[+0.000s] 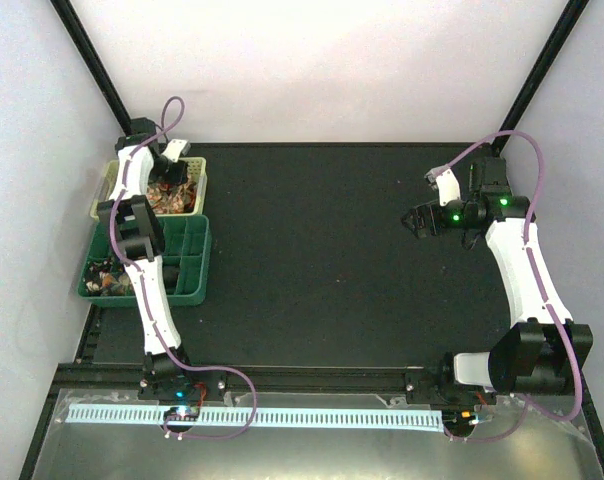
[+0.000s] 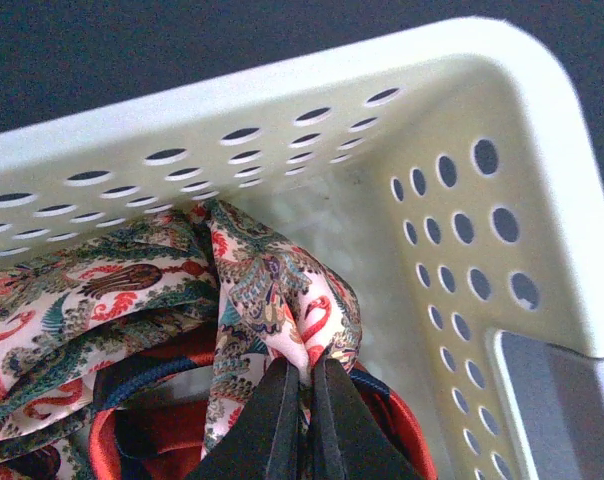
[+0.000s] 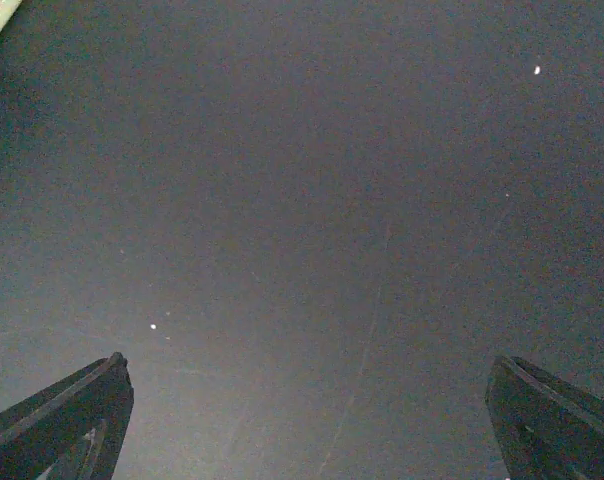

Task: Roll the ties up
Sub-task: Pick up the tie from the bin.

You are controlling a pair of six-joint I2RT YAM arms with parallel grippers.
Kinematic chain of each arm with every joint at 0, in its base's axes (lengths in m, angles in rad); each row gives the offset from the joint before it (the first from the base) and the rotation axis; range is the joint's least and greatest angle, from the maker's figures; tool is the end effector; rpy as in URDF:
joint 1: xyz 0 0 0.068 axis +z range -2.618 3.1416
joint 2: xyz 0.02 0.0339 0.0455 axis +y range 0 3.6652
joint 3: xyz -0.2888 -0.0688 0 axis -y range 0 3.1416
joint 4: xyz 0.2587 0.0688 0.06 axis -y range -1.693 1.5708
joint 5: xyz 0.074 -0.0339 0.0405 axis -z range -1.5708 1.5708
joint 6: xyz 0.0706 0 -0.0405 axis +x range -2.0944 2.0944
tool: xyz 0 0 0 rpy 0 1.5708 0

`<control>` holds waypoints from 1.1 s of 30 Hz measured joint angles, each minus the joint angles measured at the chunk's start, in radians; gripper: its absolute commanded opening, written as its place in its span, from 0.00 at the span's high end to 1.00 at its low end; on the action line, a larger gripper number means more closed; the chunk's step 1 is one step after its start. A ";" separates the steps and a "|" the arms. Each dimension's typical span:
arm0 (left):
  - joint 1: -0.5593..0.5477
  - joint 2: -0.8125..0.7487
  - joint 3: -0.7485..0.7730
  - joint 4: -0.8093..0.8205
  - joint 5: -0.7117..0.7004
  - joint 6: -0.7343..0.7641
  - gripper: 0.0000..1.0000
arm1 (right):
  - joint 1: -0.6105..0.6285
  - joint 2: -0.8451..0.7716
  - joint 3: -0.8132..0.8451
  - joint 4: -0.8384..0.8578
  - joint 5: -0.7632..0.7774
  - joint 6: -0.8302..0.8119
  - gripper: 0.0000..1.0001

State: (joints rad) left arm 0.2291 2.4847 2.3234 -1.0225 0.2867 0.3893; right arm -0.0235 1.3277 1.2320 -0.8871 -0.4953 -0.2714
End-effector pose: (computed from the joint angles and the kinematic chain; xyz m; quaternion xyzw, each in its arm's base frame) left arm 0.5569 0.1094 0.1763 0.1051 0.9660 -0.0756 0.2240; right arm 0.2899 0.0268 0.3156 -0.1852 0.9120 0.1908 0.3124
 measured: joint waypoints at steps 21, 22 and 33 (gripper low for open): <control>0.053 -0.500 0.005 0.055 0.084 -0.024 0.98 | 0.000 -0.025 0.000 0.005 -0.050 0.001 0.00; 0.055 -0.525 0.006 0.064 0.089 -0.026 0.98 | 0.000 -0.030 0.000 0.006 -0.057 0.001 0.00; 0.060 -0.746 0.008 0.176 0.293 -0.098 0.99 | 0.000 -0.073 0.000 0.018 -0.130 0.012 0.00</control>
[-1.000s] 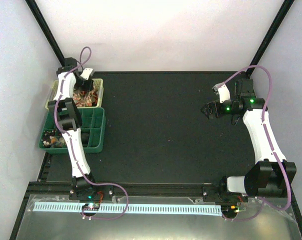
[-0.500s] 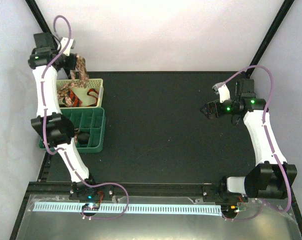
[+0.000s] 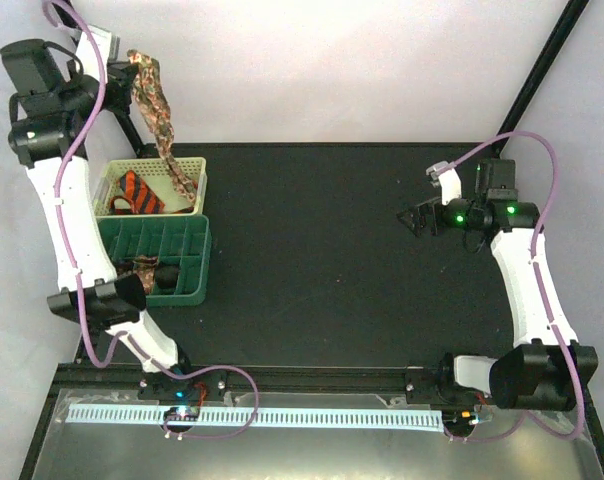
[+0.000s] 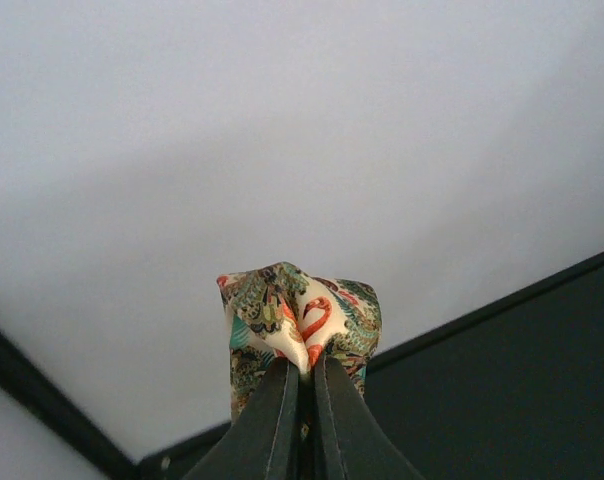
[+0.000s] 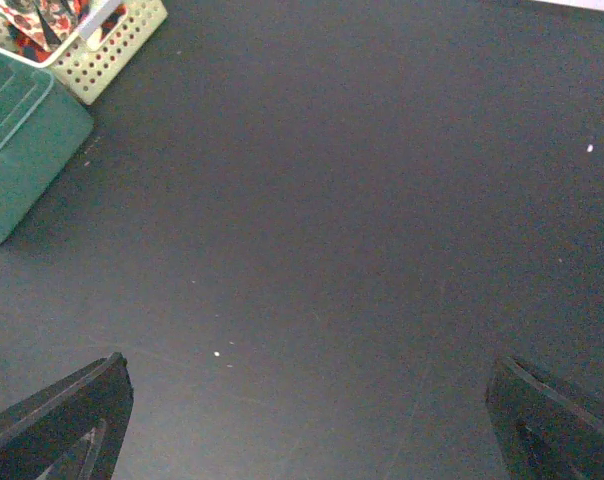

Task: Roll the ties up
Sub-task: Pick up the tie from the bin, then place the tie at the center of the board.

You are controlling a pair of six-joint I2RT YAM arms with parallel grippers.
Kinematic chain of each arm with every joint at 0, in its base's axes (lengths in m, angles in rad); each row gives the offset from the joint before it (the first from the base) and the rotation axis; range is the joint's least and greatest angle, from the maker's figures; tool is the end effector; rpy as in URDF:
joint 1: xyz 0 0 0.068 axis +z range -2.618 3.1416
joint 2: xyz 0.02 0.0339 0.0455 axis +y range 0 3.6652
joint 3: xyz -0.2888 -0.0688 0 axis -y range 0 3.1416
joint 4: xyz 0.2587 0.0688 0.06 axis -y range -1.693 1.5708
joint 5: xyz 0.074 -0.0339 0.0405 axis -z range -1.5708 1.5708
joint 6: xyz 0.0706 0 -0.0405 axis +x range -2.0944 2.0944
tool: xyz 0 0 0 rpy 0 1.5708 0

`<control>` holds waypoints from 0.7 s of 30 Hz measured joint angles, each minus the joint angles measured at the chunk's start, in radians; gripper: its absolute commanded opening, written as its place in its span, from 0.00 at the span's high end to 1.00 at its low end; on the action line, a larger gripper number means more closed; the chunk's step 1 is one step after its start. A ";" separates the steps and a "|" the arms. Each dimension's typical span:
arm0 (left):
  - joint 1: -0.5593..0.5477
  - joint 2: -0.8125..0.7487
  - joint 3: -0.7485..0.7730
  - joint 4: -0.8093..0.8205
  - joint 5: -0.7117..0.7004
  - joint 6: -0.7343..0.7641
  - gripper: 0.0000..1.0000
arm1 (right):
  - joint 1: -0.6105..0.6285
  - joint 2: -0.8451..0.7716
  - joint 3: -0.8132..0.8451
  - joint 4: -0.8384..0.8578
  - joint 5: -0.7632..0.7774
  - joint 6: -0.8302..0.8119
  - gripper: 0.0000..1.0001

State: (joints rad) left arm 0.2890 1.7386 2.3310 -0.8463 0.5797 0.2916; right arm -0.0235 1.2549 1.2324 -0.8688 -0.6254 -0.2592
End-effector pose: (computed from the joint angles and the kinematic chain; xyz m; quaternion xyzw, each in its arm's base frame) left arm 0.3735 0.0707 0.5590 0.1759 0.7577 -0.0488 0.6265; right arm 0.2736 0.0349 0.3401 -0.2073 0.8788 0.2425 0.3548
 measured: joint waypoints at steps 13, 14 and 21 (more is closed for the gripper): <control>-0.327 -0.274 -0.129 0.191 0.191 -0.098 0.98 | 0.000 -0.066 0.000 0.005 -0.035 0.026 0.00; -0.392 -0.307 -0.193 0.219 0.185 -0.104 0.98 | 0.000 -0.073 0.000 0.004 -0.033 0.028 0.00; -0.733 -0.340 -0.425 0.346 0.153 -0.180 0.98 | -0.048 -0.100 0.000 -0.026 -0.030 0.026 0.00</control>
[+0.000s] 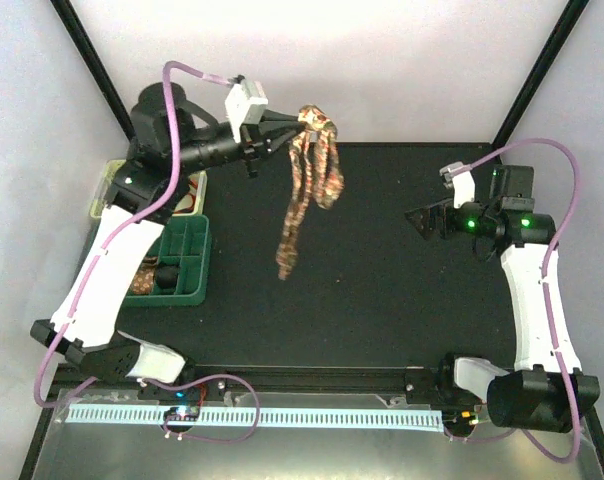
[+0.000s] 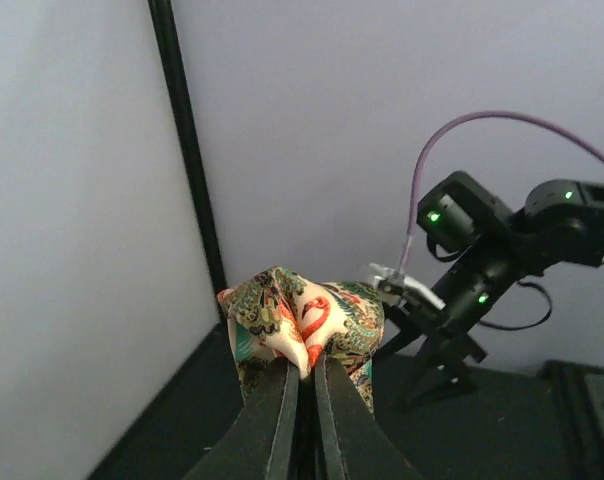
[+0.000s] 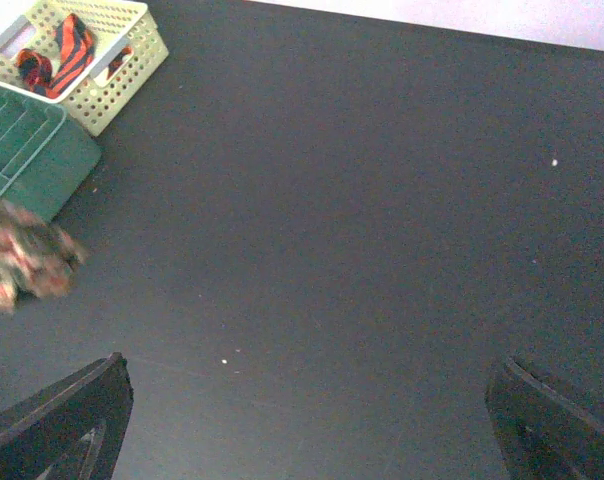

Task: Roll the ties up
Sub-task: Place the tie at the center of the board.

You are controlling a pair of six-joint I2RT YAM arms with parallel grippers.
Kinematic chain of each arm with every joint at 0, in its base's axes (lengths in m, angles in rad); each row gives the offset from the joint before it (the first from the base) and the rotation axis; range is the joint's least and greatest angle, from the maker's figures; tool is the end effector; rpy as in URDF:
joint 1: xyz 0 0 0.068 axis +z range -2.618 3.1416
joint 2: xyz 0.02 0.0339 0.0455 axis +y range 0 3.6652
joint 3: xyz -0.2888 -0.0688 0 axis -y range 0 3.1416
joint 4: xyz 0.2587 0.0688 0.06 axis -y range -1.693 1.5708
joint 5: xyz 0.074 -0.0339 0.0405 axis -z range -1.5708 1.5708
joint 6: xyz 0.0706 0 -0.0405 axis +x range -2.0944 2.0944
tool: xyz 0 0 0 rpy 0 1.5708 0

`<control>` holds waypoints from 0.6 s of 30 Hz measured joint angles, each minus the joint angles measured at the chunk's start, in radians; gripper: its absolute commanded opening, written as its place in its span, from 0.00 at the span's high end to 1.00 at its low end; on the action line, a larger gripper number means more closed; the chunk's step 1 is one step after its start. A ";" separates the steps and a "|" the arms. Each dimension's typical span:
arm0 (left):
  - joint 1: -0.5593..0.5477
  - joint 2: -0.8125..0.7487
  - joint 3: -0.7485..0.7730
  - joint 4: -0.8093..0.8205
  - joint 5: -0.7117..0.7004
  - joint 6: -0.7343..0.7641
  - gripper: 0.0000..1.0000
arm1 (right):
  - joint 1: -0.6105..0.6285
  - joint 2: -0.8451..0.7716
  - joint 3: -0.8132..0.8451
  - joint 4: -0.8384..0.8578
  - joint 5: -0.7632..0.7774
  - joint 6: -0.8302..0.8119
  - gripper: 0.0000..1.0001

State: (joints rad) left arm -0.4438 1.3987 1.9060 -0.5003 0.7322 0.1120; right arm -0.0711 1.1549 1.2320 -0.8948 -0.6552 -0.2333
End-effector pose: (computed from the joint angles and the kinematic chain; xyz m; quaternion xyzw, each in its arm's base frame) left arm 0.2453 -0.1689 0.5770 0.4248 0.5630 -0.3582 0.6118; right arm 0.2480 0.0255 0.3626 -0.1893 0.8680 0.2430 0.3895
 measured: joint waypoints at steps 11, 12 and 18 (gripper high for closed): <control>0.212 -0.381 -0.818 0.248 -0.034 0.044 0.19 | -0.016 -0.056 -0.007 -0.098 0.010 -0.136 0.04; 0.283 -0.412 -0.907 0.242 -0.035 0.077 0.10 | -0.015 -0.057 -0.010 -0.106 0.017 -0.156 0.06; 0.475 -0.328 -1.018 0.118 -0.043 0.287 0.07 | -0.011 -0.047 -0.094 -0.150 0.061 -0.252 0.20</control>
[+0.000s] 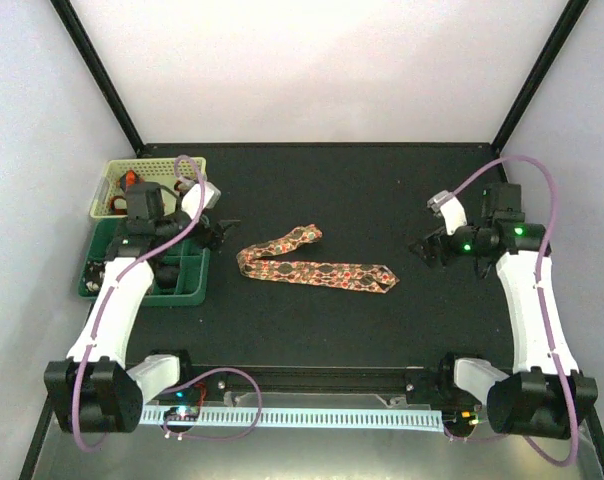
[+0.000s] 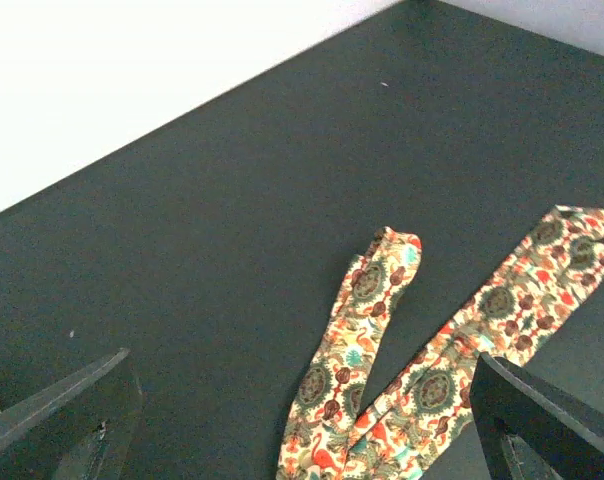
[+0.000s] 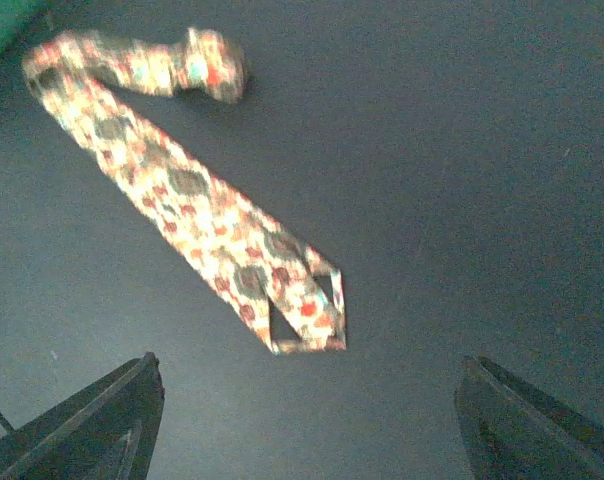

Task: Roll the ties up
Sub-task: Place the tie at the center of the board, then flatten out the tie at the center of the board.

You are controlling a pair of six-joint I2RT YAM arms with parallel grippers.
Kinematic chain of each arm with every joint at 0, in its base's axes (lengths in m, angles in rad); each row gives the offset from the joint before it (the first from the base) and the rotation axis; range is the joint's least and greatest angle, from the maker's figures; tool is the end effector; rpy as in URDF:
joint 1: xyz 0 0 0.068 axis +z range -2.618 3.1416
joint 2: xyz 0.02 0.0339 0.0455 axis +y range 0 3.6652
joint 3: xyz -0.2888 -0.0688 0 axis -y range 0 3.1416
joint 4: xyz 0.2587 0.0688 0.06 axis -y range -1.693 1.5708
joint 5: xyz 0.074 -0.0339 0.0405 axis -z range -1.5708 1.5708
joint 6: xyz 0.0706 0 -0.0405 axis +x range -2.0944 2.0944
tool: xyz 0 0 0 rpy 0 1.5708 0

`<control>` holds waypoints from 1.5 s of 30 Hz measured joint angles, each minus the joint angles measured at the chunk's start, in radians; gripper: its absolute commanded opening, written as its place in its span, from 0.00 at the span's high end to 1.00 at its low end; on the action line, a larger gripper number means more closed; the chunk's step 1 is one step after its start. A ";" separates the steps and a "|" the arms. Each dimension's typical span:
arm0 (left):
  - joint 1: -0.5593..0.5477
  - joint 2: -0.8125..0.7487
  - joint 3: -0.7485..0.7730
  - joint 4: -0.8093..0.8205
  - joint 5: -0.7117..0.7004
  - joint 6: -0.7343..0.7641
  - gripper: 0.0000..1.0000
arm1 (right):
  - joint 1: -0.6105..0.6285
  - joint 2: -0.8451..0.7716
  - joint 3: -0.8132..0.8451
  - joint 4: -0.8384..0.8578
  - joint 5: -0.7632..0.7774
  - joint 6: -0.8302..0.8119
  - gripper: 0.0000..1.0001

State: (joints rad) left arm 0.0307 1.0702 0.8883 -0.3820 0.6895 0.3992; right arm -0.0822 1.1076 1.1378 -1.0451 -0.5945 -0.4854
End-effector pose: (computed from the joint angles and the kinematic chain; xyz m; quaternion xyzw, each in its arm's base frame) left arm 0.2565 -0.0371 0.3104 0.3113 0.7806 -0.1924 0.5068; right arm 0.2202 0.0215 0.3271 -0.2628 0.8847 0.1969 0.3307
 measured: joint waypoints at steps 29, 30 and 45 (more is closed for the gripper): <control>-0.510 1.067 0.974 -0.509 -0.286 0.218 0.11 | 0.281 0.565 -0.142 0.270 0.247 0.015 0.40; -0.520 1.089 0.990 -0.519 -0.296 0.218 0.11 | 0.296 0.575 -0.142 0.276 0.257 0.014 0.40; -0.547 1.215 1.038 -0.602 -0.428 0.207 0.76 | 0.364 0.623 -0.144 0.333 0.380 0.037 0.98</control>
State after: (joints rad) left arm -0.5159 2.2852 1.9266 -0.9840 0.2615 0.6064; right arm 0.2817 1.7309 0.9936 -0.7124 -0.2150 -0.4480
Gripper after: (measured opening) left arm 0.417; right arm 0.043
